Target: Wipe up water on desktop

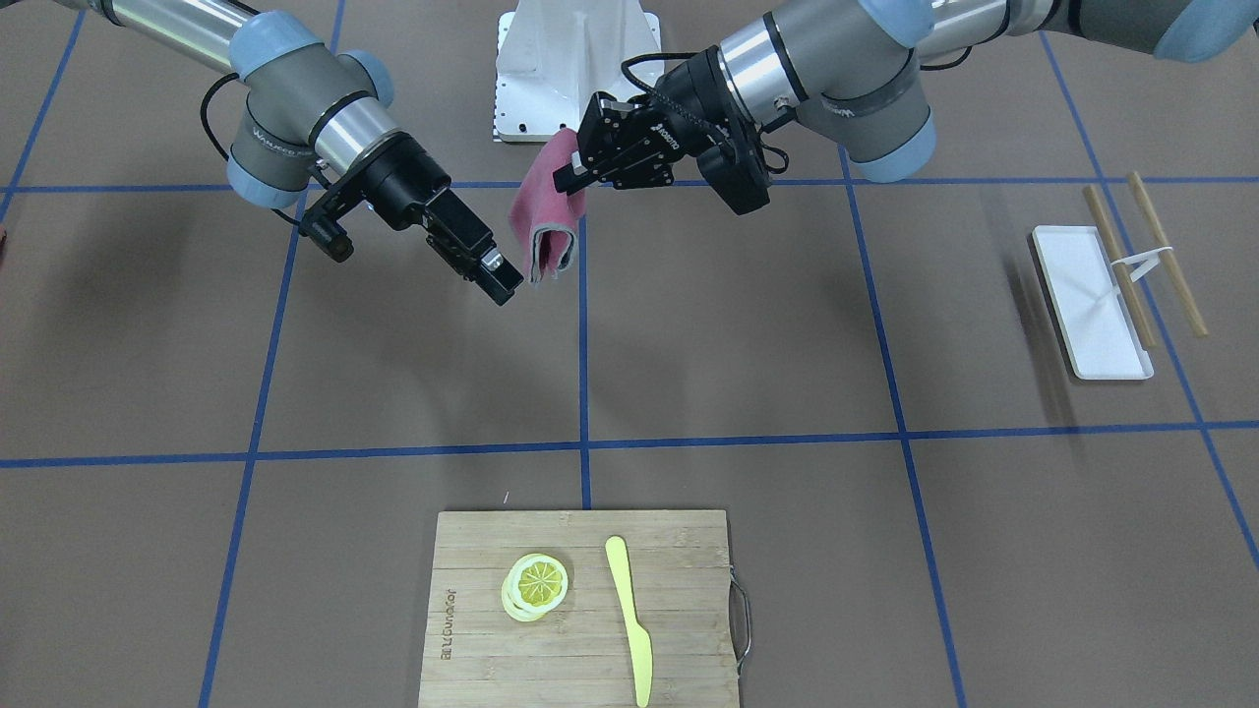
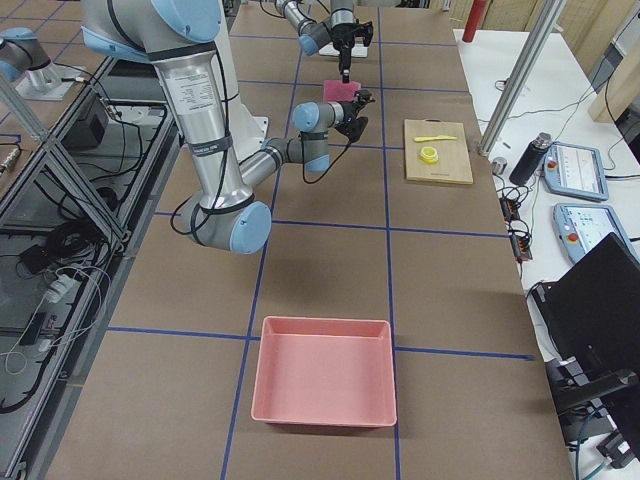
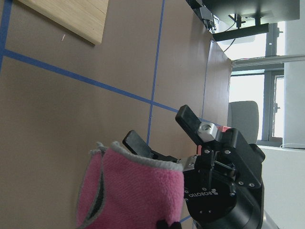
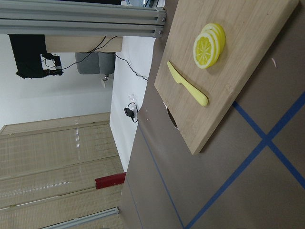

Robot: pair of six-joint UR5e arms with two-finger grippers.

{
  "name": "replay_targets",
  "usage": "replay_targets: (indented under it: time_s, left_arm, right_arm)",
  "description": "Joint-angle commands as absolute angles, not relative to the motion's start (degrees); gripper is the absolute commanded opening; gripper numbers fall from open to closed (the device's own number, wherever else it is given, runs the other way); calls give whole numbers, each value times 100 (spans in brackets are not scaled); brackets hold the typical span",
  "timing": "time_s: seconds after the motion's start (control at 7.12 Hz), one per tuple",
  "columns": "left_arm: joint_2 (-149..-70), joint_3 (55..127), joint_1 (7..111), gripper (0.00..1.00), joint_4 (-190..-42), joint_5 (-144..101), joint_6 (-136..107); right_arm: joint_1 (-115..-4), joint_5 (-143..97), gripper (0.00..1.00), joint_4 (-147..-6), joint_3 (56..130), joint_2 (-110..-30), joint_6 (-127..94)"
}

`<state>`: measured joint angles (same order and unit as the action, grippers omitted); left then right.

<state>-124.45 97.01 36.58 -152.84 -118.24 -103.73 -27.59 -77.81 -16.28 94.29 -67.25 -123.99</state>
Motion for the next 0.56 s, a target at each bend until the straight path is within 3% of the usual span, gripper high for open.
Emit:
replay_targets:
  time_s: [0.0, 0.42]
  left_arm:
    - [-12445, 9694, 3647, 0, -15293, -11821, -10380]
    - [-12437, 9668, 3604, 0, -15477, -11691, -10389]
  right_arm:
    - [-2664, -7648, 91, -1600, 9431, -6706, -12533]
    - [-2523, -7489, 91, -1556, 9448, -6653, -12700]
